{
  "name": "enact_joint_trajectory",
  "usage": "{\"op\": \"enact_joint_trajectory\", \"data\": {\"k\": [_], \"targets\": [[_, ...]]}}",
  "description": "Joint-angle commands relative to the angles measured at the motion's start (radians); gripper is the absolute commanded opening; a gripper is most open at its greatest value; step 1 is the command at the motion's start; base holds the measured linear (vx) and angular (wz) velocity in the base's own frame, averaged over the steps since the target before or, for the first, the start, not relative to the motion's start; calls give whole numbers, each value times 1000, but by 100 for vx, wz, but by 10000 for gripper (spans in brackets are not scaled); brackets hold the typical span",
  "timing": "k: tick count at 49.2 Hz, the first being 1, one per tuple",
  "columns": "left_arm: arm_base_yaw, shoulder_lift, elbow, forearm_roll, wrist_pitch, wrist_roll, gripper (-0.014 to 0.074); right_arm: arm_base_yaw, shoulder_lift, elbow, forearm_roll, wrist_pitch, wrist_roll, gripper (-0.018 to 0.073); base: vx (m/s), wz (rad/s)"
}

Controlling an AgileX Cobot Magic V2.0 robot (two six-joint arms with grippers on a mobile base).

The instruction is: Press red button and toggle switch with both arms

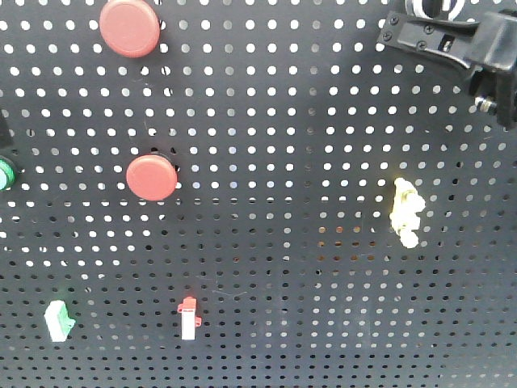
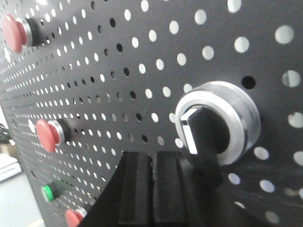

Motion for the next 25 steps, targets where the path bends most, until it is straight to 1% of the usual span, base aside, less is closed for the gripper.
{"op": "enact_joint_trajectory", "data": {"k": [1, 10, 15, 25], "targets": [[-2, -3, -23, -43, -55, -11, 2, -7, -20, -32, -4, -118, 5, -3, 0, 0], [-2, -3, -23, -43, -55, -11, 2, -7, -42, -32, -77, -205, 34, -3, 0, 0], [-2, -3, -23, -43, -55, -11, 2, -7, -51, -32, -126, -211, 48, -3, 0, 0], [-2, -3, -23, -43, -55, -11, 2, -7, -55, -30, -232, -212, 119, -3, 0, 0]]}}
